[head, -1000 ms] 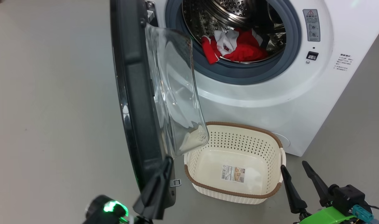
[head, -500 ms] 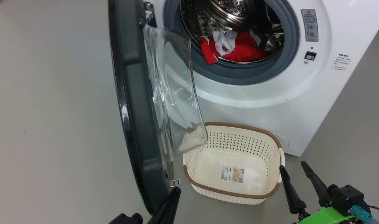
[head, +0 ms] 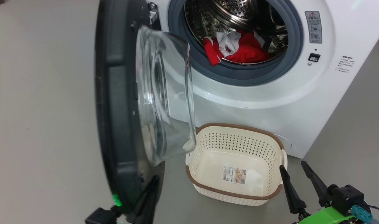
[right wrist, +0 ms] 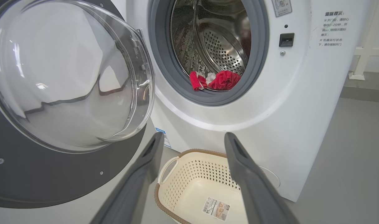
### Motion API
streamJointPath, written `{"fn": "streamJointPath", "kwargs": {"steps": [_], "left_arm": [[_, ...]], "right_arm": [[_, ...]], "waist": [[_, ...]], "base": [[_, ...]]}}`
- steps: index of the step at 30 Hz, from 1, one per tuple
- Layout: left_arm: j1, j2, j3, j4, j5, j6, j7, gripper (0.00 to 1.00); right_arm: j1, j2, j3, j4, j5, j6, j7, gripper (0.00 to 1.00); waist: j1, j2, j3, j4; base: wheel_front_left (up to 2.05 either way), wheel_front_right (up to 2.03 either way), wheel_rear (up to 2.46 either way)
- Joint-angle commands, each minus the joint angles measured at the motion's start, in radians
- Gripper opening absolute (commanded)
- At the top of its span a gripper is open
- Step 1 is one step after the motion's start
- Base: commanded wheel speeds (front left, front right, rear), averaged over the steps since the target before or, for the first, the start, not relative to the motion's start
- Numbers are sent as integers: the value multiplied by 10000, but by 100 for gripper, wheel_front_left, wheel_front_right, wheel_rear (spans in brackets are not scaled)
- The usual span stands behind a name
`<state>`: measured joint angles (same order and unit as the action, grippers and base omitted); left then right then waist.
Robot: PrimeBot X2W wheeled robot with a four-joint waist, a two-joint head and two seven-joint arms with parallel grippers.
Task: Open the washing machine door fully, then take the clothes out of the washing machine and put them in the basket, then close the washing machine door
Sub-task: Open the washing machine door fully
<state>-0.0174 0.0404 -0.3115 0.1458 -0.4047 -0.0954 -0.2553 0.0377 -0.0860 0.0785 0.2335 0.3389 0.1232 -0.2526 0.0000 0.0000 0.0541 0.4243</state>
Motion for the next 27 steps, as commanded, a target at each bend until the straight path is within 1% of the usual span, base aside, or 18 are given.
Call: {"fn": "streamJointPath", "kwargs": {"steps": [1, 7, 13, 24, 27], "left_arm": [[-145, 98, 687, -293, -50, 214, -65, 0], [8, 98, 1554, -386, 105, 496, -65, 0], [47, 98, 2399, -410, 270, 645, -65, 0], [-109, 98, 3851, -305, 397, 701, -65, 0], [-224, 98, 4318, -246, 487, 647, -65, 0]], "right_arm": [[-182, -56, 223, -270, -61, 75, -91, 100], [-175, -38, 241, -275, -84, 75, -91, 100], [-192, -30, 243, -308, -102, 75, -91, 100], [-259, 6, 208, -346, -138, 75, -91, 100], [-281, 0, 174, -356, -134, 75, -91, 100]], "waist": [[0, 0, -2, 33], [0, 0, -47, 108], [0, 0, -49, 111], [0, 0, 86, -35], [0, 0, 143, -86]], "base": [[0, 0, 0], [0, 0, 0], [0, 0, 0], [0, 0, 0], [0, 0, 0]]}}
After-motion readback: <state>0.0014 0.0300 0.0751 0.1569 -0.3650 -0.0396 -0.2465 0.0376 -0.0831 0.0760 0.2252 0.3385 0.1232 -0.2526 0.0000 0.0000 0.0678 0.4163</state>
